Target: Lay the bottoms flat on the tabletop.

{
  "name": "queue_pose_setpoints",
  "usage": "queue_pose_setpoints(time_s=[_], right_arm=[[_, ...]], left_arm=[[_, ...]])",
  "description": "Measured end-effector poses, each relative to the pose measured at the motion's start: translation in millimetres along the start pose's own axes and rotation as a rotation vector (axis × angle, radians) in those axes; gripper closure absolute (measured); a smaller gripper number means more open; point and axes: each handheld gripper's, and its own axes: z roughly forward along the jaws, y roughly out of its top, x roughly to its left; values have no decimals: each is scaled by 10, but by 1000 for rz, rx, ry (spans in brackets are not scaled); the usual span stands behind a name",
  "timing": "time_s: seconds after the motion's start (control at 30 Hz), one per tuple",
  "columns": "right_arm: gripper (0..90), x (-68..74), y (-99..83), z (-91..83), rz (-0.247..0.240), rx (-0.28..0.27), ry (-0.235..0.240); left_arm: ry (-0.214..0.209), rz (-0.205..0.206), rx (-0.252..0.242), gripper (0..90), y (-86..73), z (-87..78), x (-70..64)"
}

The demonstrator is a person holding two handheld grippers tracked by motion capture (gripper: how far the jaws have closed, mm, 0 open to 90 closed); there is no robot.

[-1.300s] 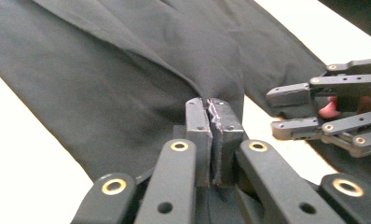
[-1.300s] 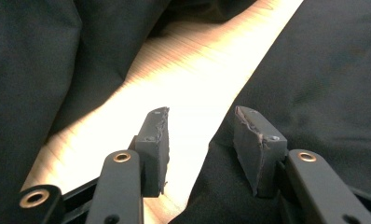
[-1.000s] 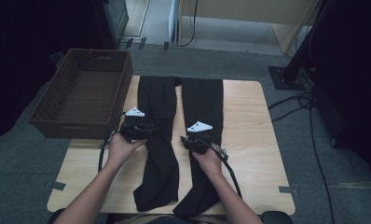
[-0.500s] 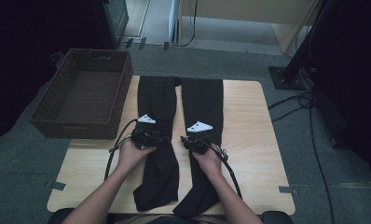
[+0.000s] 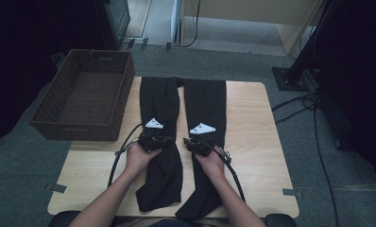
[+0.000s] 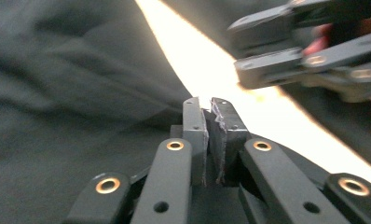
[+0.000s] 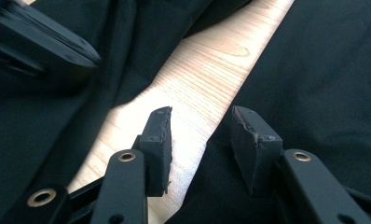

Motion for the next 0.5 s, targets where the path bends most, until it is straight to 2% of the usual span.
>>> queue_pose_setpoints(time_s=[0.1,0.17,0.27,0.37,0.5], right_arm=[[593,2,-2,-3,2,1,-2],[633,1,-5,-7,4,0,4],[638,-1,-8,-12,7,0,4],[629,4,-10,-15,6,0,4],[611,6,-10,-15,6,2,10]], left_arm=[[27,9,-35,704,11,-162,28],[53,-5,-45,708,-6,-256,112],[86,-38,-33,723,-67,-333,264],[120,-70,-33,703,-112,-367,371],[128,-112,-41,644,-133,-386,479]])
